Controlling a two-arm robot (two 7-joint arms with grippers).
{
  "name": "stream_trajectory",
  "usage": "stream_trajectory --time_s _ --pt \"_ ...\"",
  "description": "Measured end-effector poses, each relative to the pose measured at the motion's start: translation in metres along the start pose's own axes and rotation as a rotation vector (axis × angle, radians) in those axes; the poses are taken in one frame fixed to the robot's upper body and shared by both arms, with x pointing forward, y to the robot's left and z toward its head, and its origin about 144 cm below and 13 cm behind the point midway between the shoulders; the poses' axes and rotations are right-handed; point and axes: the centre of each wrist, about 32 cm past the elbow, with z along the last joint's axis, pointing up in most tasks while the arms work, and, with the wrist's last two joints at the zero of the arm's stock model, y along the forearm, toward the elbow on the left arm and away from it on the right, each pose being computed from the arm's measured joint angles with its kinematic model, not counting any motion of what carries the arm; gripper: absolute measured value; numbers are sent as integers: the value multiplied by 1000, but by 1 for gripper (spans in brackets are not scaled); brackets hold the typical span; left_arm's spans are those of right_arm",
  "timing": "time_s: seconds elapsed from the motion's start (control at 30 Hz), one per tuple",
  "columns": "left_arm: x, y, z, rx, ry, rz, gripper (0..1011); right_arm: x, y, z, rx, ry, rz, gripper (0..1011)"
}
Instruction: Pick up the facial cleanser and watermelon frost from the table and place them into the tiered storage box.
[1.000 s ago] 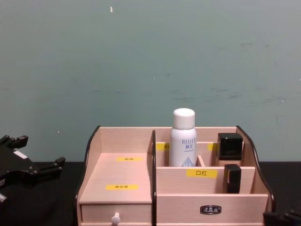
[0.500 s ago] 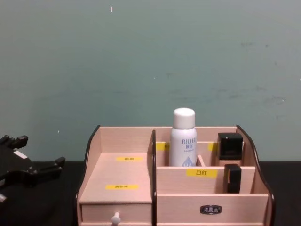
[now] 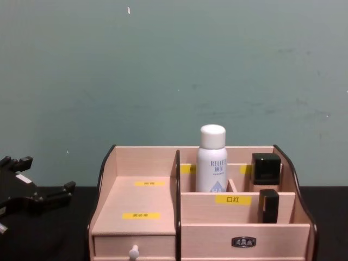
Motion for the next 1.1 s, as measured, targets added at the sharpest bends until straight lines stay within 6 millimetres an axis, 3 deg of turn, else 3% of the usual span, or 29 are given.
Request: stream_trajectory --time_s 1.1 --pt "0 0 0 0 0 0 1001 5 25 0 2 -34 23 1002"
